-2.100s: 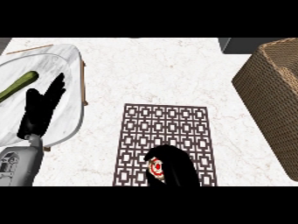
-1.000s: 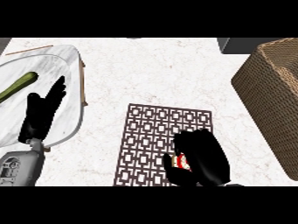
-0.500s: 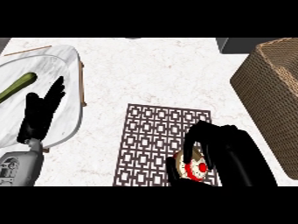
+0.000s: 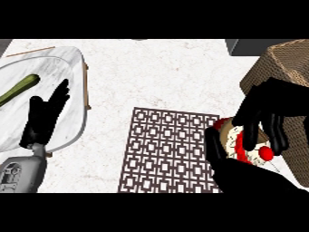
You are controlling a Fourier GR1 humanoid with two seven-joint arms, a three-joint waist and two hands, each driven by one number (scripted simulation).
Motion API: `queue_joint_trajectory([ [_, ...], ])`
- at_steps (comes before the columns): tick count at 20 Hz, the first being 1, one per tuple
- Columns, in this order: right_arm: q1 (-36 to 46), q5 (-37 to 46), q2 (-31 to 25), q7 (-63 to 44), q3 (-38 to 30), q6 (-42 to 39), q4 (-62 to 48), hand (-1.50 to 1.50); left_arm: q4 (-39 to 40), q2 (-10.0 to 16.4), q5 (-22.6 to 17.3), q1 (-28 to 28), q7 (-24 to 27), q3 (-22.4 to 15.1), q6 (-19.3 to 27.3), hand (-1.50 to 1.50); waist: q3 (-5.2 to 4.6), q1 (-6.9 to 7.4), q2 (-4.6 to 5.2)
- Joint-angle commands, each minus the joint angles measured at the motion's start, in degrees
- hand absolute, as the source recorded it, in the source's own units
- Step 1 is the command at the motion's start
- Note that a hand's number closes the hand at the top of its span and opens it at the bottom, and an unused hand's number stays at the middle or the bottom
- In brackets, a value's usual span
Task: Pick the cupcake from the placemat and place it in the basket
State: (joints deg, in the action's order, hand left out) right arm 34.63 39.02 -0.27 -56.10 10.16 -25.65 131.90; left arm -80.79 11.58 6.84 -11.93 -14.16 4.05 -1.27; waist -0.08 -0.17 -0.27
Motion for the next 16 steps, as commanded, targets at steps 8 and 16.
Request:
queue_joint_trajectory([
  [8, 18.9, -7.1, -14.5, -7.2, -16.2, -12.8, -12.1, 1.5, 0.4, -1.3, 1.5, 0.3, 0.3, -0.6, 1.6, 0.0, -0.06, -0.87, -0.21],
  [16, 16.1, -4.8, -28.3, 3.3, -20.5, -17.9, -24.4, 1.5, 2.9, 0.0, 1.3, -1.5, 1.8, 0.6, 0.8, 0.0, 0.02, -0.44, 0.36],
])
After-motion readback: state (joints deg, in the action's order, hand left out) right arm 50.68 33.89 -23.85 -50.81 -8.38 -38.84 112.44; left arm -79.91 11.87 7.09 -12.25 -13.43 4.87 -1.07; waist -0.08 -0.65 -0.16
